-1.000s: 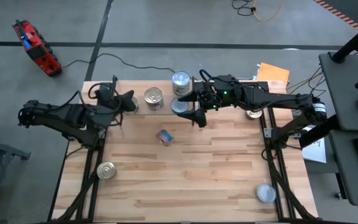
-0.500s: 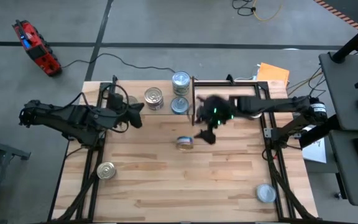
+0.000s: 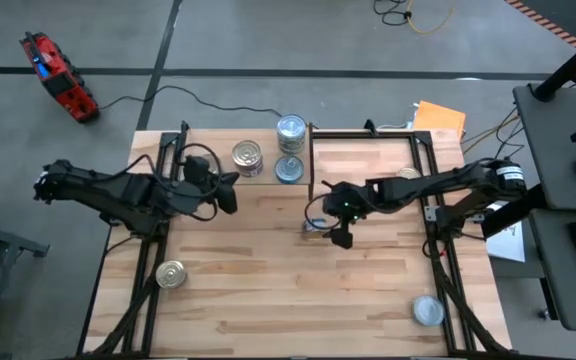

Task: Stack canned seafood by type on shelf
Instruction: Stack the blue and pink tuna can on top of the blue and pink tuna can on the shelf

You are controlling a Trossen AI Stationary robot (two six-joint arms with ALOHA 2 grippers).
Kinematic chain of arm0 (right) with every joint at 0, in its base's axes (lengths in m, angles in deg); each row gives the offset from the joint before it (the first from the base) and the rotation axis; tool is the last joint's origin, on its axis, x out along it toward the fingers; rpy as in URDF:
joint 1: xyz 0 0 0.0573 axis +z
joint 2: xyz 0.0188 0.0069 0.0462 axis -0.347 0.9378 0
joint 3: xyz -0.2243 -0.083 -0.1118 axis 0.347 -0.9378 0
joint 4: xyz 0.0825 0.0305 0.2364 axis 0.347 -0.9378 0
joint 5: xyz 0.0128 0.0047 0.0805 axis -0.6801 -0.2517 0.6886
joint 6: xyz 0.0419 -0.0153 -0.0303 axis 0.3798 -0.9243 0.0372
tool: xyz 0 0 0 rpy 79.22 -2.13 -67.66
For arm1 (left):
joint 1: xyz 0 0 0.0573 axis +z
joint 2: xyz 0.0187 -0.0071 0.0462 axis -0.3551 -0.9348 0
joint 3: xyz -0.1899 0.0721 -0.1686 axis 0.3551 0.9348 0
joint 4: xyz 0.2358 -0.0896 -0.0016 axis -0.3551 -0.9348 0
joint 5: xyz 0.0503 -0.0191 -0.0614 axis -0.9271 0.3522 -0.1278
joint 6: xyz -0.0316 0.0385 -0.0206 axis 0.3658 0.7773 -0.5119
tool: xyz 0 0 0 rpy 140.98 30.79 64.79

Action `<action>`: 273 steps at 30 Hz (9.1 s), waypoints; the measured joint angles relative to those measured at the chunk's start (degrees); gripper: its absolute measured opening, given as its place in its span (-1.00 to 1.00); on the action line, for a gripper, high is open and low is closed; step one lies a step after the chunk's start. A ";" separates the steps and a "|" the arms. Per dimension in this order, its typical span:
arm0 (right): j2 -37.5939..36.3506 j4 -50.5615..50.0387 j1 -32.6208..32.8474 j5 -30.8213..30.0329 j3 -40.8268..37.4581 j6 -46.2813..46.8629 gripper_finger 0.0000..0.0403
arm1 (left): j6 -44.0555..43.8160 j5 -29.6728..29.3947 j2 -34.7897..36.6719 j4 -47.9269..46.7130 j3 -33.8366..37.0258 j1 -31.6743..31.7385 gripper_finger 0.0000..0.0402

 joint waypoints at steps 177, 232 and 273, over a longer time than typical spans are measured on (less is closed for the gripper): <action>1.10 15.75 -7.84 9.34 26.16 9.32 0.96 | -29.92 13.37 16.86 -37.25 -9.76 15.48 -0.17; 1.10 12.73 -11.72 12.76 26.13 5.96 0.96 | 4.61 62.69 13.42 -26.22 0.35 64.22 -0.17; 1.10 12.84 -12.78 10.77 26.13 6.09 0.96 | 3.39 63.07 12.51 -24.15 3.78 63.44 -0.17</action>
